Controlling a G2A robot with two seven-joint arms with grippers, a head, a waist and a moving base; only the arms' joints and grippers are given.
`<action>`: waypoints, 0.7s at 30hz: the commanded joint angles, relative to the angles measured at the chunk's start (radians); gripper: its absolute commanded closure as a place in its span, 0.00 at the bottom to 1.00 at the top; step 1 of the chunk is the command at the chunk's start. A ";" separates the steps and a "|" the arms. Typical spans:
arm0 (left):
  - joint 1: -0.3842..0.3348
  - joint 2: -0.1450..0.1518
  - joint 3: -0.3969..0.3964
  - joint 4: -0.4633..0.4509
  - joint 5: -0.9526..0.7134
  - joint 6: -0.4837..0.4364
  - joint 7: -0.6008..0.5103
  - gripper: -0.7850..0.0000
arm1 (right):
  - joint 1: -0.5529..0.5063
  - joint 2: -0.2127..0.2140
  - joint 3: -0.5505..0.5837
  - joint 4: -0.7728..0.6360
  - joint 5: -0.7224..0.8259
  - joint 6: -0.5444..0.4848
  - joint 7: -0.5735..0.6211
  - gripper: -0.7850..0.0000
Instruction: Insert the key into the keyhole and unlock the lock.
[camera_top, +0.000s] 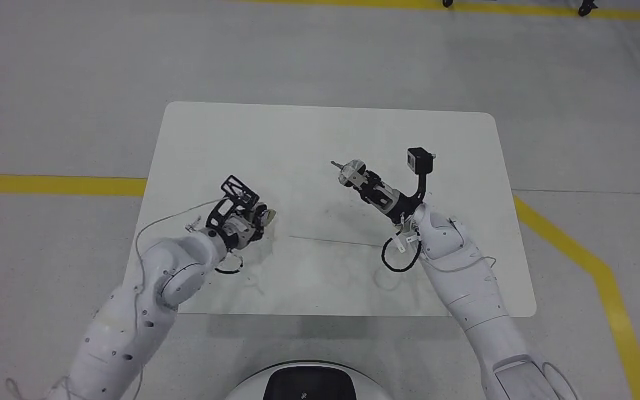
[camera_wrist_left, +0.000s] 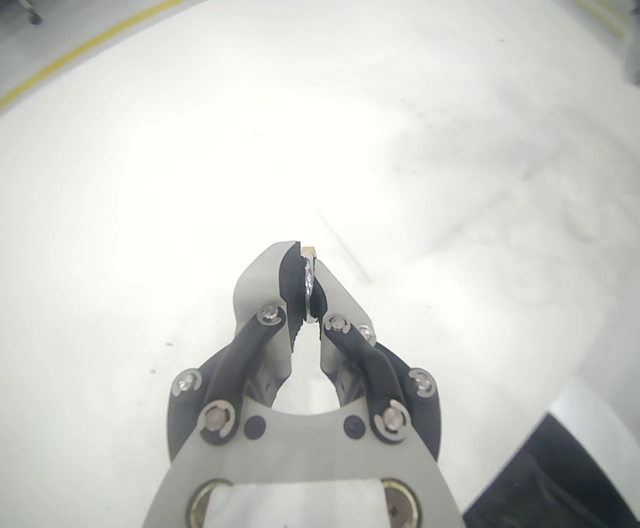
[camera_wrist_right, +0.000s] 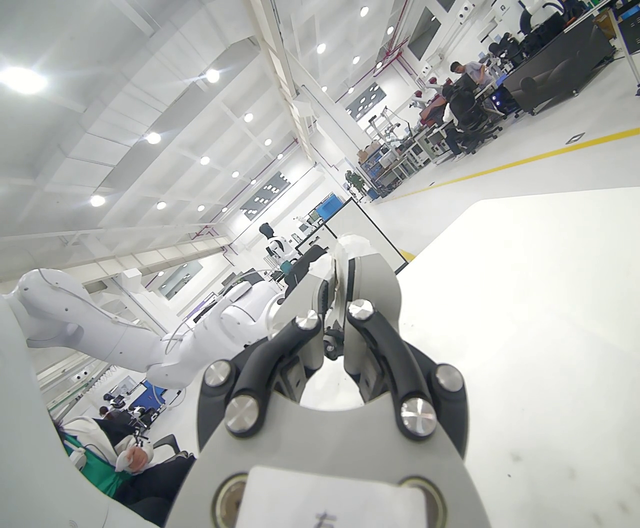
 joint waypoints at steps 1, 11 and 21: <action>-0.012 0.002 -0.019 0.032 -0.252 -0.141 -0.065 1.00 | 0.000 0.000 0.000 0.000 0.000 0.000 0.000 1.00; -0.143 0.045 -0.070 0.290 -1.104 -0.395 -0.524 1.00 | 0.000 0.000 0.000 0.000 0.000 0.000 0.000 1.00; -0.137 0.057 -0.078 0.295 -1.113 -0.382 -0.525 1.00 | 0.000 0.000 0.000 0.000 0.000 0.000 0.000 1.00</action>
